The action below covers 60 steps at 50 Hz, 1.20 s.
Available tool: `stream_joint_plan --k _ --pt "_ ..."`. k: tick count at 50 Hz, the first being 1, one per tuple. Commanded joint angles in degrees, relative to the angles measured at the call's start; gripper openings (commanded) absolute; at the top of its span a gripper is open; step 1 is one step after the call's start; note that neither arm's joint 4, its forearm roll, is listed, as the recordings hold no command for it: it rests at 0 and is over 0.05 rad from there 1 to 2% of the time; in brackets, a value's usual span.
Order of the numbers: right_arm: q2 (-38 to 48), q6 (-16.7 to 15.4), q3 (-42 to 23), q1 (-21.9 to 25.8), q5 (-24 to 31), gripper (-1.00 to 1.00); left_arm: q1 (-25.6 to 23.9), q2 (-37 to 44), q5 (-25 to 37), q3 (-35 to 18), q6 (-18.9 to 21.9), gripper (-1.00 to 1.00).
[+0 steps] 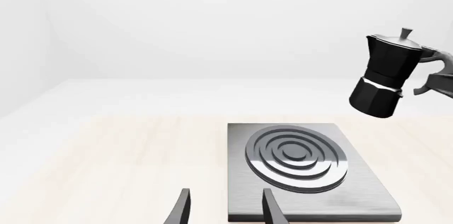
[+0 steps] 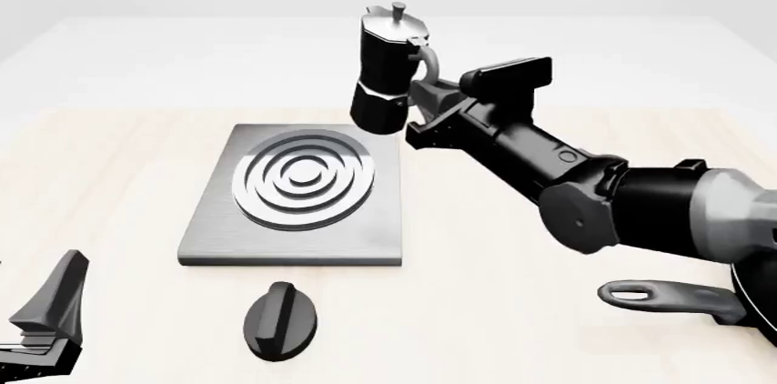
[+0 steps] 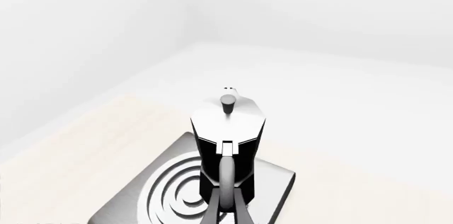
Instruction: Put the moka pot on the stove.
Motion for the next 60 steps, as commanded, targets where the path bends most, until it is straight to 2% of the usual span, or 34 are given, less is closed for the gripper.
stream_joint_plan --k 1,31,60 --pt "3.3 0.42 -3.63 1.18 0.07 -1.0 0.0 0.0 0.0 0.0 0.0 1.0" --pt "12.75 1.83 -11.03 3.07 -0.08 -1.0 0.0 0.0 0.0 0.0 0.0 1.0" --pt "18.25 2.83 -14.85 4.47 0.0 -1.0 0.0 0.0 0.0 0.0 0.0 1.0"
